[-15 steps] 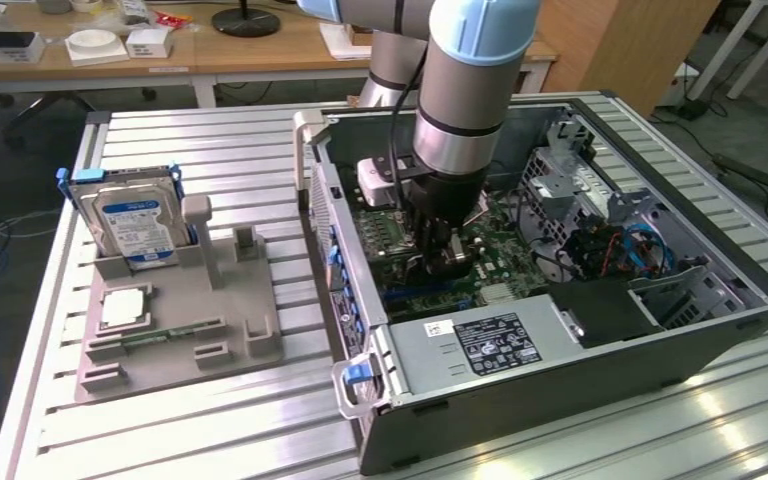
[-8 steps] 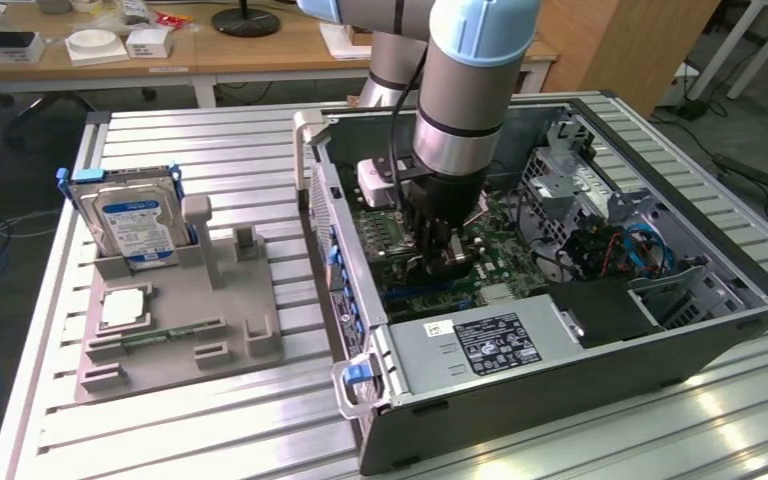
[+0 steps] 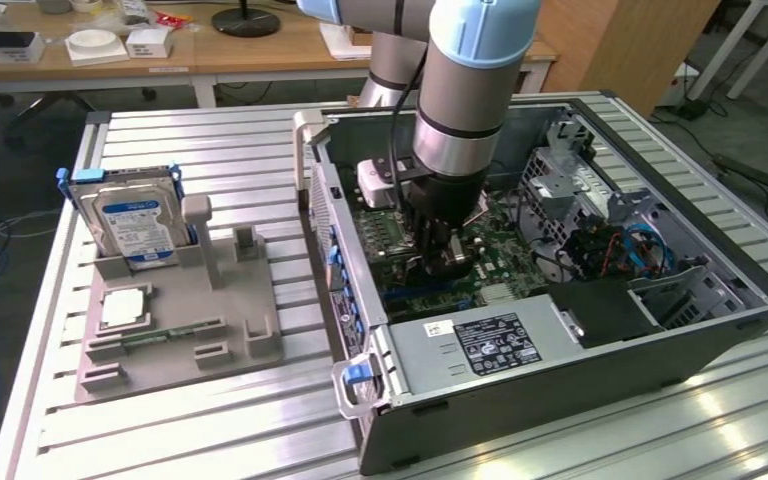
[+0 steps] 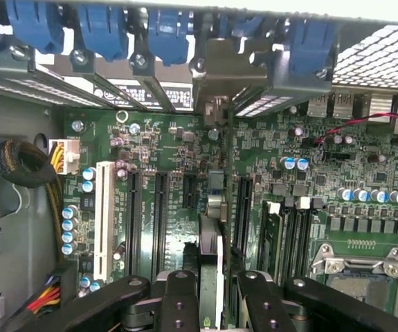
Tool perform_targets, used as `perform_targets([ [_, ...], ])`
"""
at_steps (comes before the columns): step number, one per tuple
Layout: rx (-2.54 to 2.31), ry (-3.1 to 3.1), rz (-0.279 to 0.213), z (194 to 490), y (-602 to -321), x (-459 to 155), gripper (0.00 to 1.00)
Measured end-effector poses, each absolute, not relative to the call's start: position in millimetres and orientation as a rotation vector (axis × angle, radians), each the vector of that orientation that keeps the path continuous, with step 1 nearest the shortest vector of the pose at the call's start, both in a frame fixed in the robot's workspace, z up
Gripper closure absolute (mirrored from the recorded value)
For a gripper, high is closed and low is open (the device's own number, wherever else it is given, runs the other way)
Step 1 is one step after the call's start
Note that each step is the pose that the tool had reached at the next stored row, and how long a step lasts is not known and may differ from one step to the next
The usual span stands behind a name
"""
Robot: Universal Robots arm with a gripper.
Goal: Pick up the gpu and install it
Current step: 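Insert the gpu into the slot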
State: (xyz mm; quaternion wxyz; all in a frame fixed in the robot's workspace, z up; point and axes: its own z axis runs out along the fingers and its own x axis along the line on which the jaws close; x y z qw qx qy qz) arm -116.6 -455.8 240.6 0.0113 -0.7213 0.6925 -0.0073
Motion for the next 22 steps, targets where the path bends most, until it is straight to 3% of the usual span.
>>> perform_targets([
  [22, -2.25, 2.162, -0.023, 238.6, -457.3, -117.3, 0.73],
])
